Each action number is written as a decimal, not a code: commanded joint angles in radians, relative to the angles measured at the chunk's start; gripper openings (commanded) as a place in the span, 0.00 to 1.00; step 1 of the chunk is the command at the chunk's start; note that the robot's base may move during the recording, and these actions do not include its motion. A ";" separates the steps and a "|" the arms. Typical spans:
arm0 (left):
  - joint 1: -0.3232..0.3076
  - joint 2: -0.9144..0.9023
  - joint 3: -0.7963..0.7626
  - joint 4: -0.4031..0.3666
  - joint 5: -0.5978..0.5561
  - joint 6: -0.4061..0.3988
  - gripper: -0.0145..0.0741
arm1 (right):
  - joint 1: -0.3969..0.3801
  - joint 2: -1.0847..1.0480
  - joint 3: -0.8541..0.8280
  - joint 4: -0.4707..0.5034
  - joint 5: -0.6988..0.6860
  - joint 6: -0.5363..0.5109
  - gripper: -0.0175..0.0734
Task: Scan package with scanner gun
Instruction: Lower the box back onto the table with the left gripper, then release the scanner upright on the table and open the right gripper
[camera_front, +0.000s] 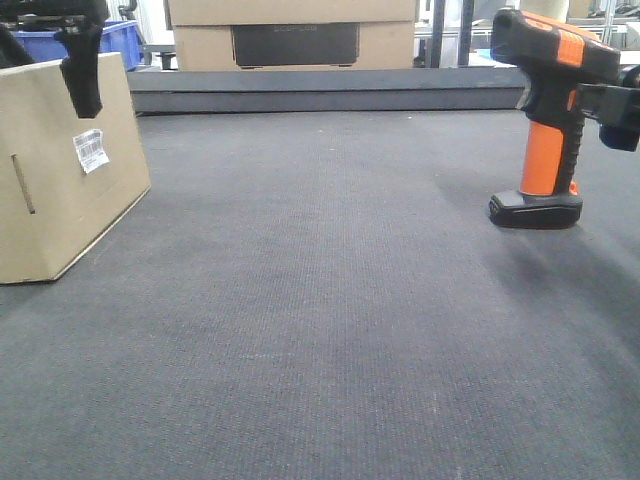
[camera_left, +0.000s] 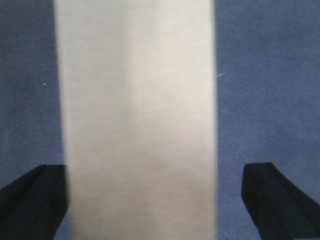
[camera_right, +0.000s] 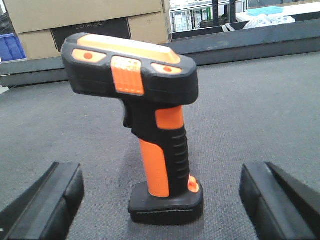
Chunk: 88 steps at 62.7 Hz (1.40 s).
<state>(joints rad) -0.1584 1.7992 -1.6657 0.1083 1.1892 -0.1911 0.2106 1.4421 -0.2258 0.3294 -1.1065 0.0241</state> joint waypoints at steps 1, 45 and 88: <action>-0.006 -0.036 -0.003 0.030 -0.009 -0.029 0.84 | -0.001 -0.012 0.007 -0.006 -0.022 0.001 0.78; -0.006 -0.498 0.184 0.029 -0.222 -0.104 0.04 | -0.001 -0.481 0.007 -0.006 0.535 -0.066 0.30; -0.005 -0.967 0.781 0.077 -0.685 -0.104 0.04 | -0.206 -0.908 -0.222 -0.020 1.184 -0.296 0.01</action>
<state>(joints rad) -0.1584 0.8481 -0.8882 0.1788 0.5340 -0.2883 0.0621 0.5405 -0.4196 0.3245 0.0402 -0.2594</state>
